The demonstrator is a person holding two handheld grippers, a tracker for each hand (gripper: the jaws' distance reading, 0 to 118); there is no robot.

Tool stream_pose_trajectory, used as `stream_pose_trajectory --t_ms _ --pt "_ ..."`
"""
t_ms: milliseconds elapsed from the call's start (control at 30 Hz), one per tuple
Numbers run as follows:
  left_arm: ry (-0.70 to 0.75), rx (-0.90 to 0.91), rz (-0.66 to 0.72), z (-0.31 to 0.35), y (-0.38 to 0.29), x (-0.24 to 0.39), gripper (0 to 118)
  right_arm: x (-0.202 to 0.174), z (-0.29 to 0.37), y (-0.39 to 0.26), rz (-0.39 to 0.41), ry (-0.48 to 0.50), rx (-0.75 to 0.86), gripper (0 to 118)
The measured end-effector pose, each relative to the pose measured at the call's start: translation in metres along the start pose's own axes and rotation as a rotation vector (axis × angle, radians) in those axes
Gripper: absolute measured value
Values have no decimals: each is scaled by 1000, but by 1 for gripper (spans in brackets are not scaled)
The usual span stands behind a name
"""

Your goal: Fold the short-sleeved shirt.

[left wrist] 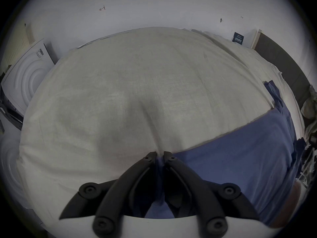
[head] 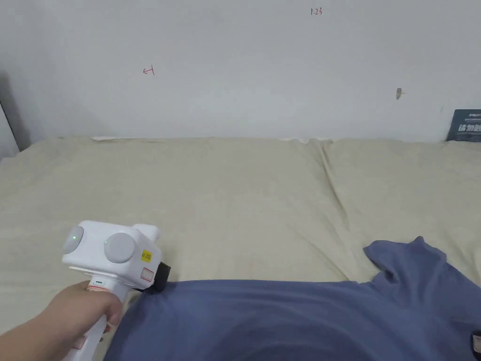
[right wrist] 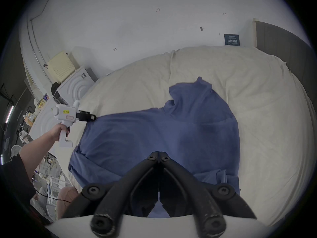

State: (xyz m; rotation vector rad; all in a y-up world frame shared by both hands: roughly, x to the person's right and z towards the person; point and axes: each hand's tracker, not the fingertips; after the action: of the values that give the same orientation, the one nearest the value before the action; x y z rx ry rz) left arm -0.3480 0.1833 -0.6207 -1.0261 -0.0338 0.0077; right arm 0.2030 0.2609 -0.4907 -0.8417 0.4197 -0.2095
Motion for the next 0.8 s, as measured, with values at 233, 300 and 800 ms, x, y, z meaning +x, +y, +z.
stream_pose_trajectory --t_ms 233,300,800 --pt "7 27 -8 20 -1 1 8 46 -27 90 -14 -77 47 11" --pt "1 39 -16 27 -1 1 8 65 -53 121 -44 -127 -47 69" --pt "-62 51 27 45 -17 -4 8 112 -194 146 1 -414 -335 66"
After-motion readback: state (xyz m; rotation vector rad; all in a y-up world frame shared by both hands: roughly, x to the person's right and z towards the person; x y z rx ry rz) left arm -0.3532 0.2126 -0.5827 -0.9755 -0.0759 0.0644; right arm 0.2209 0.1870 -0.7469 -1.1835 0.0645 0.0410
